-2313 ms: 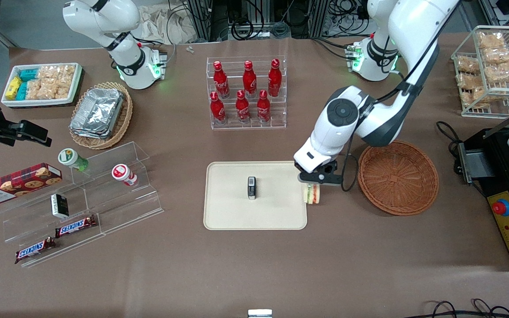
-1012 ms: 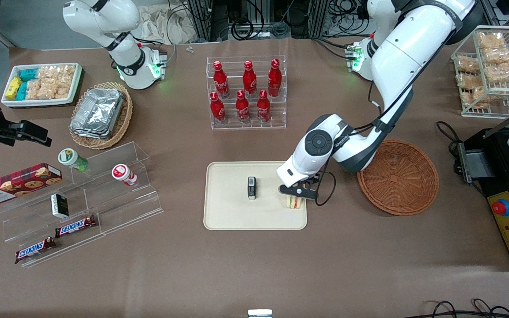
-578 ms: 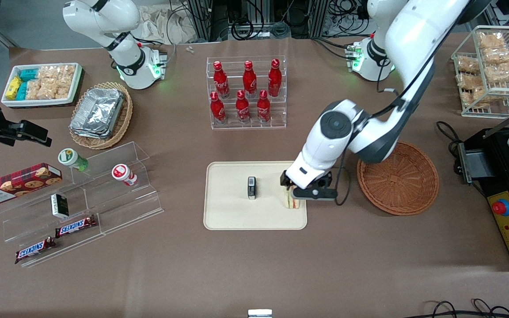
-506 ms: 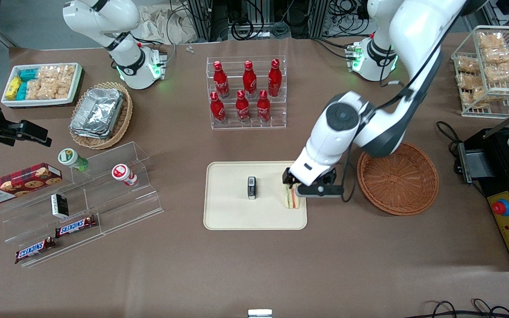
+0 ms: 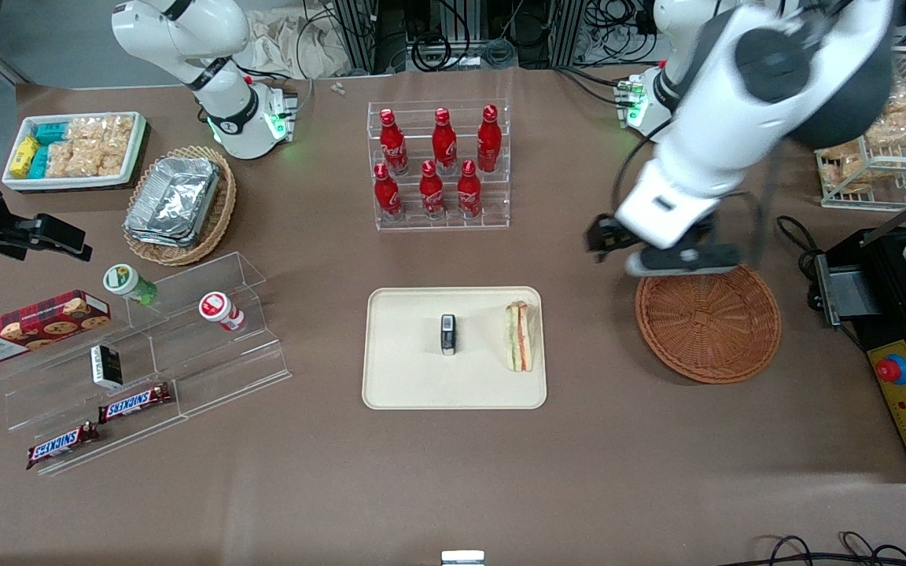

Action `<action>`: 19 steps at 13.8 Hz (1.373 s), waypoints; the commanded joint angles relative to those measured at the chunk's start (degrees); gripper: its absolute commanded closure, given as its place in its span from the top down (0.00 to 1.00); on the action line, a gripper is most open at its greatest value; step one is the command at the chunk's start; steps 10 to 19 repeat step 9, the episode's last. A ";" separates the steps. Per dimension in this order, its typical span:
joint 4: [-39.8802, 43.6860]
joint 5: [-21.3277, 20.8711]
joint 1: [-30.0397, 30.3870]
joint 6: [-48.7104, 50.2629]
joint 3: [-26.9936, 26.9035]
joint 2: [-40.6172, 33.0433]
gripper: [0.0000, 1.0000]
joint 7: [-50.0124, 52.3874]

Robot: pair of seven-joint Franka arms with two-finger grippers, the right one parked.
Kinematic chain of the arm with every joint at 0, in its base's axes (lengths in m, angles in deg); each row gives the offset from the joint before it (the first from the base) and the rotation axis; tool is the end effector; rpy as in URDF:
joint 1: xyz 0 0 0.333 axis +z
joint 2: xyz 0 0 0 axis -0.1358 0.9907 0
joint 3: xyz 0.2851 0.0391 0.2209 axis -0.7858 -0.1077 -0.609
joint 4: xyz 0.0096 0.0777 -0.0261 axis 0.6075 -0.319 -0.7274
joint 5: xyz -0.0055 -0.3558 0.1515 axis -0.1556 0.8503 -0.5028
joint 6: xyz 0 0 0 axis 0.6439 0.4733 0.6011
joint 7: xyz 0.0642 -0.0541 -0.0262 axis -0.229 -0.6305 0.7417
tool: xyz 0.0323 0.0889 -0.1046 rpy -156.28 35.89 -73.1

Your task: Place sandwich from basket to tray

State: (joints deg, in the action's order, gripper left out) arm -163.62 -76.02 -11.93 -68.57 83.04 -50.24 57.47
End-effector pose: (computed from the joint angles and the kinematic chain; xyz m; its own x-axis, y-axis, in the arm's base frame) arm 0.5358 -0.2048 0.6013 0.9989 0.0451 0.0142 0.0440 -0.9968 0.0674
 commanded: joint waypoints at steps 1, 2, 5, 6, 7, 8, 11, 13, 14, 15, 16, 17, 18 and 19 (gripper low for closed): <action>3.04 1.87 -0.89 7.69 -9.28 -2.94 1.00 -8.28; 2.79 1.78 -0.98 8.58 -11.84 -4.43 1.00 -9.95; 5.84 1.43 -0.98 9.38 -14.94 -4.71 1.00 -12.69; 6.99 1.08 -0.98 9.38 -14.94 -4.01 1.00 -12.61; 7.26 1.08 -1.06 9.38 -14.94 -3.92 1.00 -12.60; 7.27 1.34 -0.98 9.38 -14.94 -3.92 1.00 -12.87; 7.27 1.43 -0.98 9.38 -14.94 -4.00 1.00 -13.04; 7.27 1.43 -0.98 9.38 -14.94 -4.00 1.00 -13.04; 7.27 1.43 -0.98 9.38 -14.94 -4.00 1.00 -13.04; 7.27 1.43 -0.98 9.38 -14.94 -4.00 1.00 -13.04; 7.27 1.43 -0.98 9.38 -14.94 -4.00 1.00 -13.04; 7.27 1.43 -0.98 9.38 -14.94 -4.00 1.00 -13.04; 7.27 1.43 -0.98 9.38 -14.94 -4.00 1.00 -13.04; 7.27 1.43 -0.98 9.38 -14.94 -4.00 1.00 -13.04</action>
